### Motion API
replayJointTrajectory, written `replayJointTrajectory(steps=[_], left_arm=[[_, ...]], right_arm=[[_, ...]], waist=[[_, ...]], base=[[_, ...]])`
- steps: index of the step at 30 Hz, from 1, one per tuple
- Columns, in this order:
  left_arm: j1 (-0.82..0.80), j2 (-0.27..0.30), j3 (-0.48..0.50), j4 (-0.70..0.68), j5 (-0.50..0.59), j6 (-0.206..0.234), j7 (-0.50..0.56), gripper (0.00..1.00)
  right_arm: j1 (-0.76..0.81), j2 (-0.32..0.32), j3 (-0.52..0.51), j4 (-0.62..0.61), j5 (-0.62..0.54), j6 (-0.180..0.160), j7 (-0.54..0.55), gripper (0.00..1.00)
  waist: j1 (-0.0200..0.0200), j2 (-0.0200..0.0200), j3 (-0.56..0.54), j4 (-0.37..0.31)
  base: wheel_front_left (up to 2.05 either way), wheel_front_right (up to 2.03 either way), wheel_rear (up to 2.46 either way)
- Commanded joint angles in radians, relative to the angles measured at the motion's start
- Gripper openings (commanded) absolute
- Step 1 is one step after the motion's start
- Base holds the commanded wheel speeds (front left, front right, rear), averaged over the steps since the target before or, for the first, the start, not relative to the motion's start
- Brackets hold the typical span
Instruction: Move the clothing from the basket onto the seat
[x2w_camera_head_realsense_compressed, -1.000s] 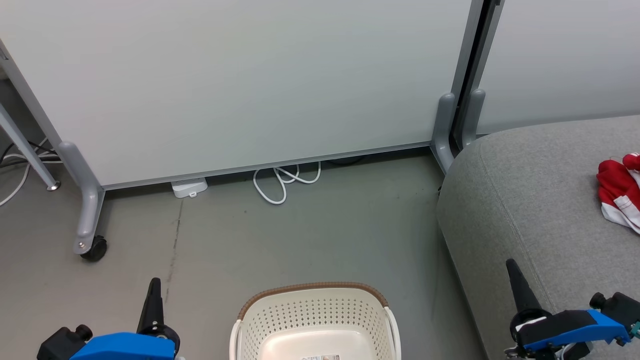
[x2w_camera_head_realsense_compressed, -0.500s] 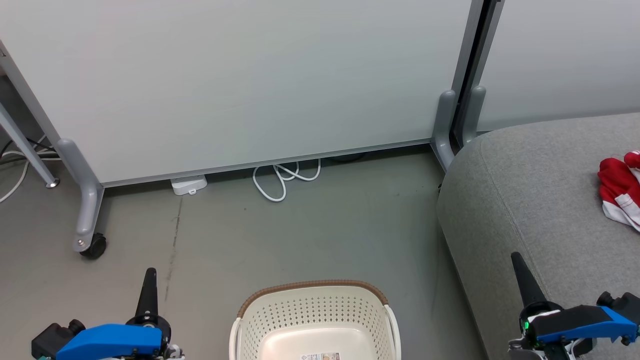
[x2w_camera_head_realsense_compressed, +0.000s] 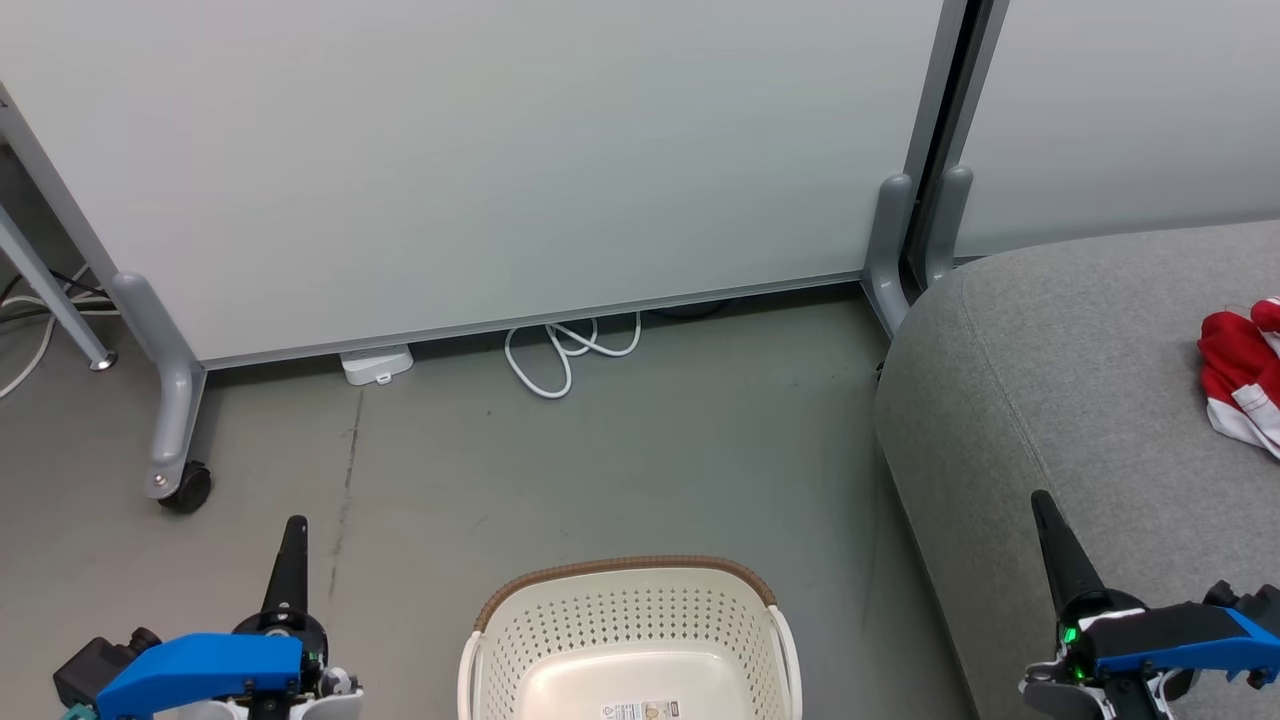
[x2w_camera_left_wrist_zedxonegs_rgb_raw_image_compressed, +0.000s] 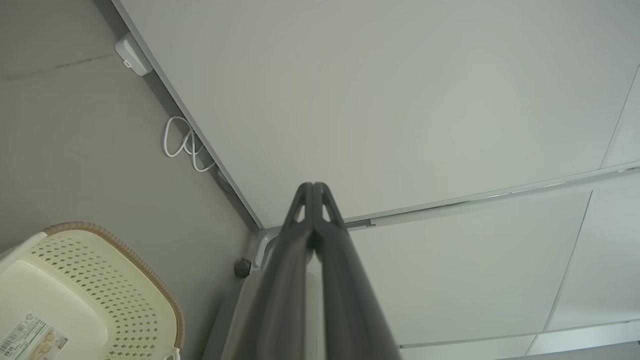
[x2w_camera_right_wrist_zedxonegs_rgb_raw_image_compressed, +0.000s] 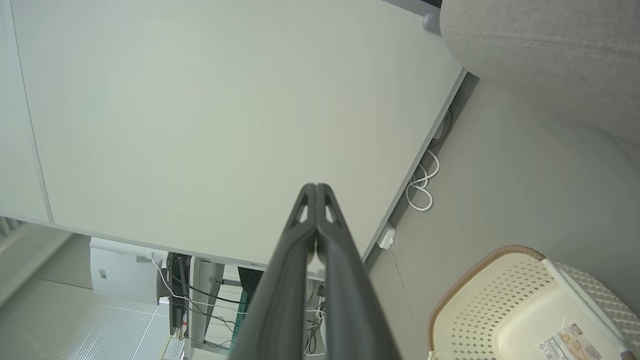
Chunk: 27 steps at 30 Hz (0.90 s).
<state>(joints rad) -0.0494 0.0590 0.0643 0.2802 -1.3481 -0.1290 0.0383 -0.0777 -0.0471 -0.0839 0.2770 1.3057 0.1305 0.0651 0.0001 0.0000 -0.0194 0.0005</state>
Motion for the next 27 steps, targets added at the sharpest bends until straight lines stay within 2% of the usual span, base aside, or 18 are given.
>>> replayJointTrajectory(steps=[1,27], left_arm=[[-0.026,0.001,0.010,-0.011,-0.021,-0.002,0.006,0.00],[-0.056,-0.007,0.042,-0.031,-0.196,-0.003,0.059,0.00]], right_arm=[[-0.021,-0.004,-0.005,-0.012,0.026,0.000,0.006,0.00],[-0.030,-0.005,-0.024,-0.029,0.229,0.000,0.040,0.00]], waist=[[-0.0001,0.0000,0.001,0.000],[-0.0001,0.0000,0.015,0.000]], base=[[0.00,0.00,0.00],[0.00,0.00,0.00]])
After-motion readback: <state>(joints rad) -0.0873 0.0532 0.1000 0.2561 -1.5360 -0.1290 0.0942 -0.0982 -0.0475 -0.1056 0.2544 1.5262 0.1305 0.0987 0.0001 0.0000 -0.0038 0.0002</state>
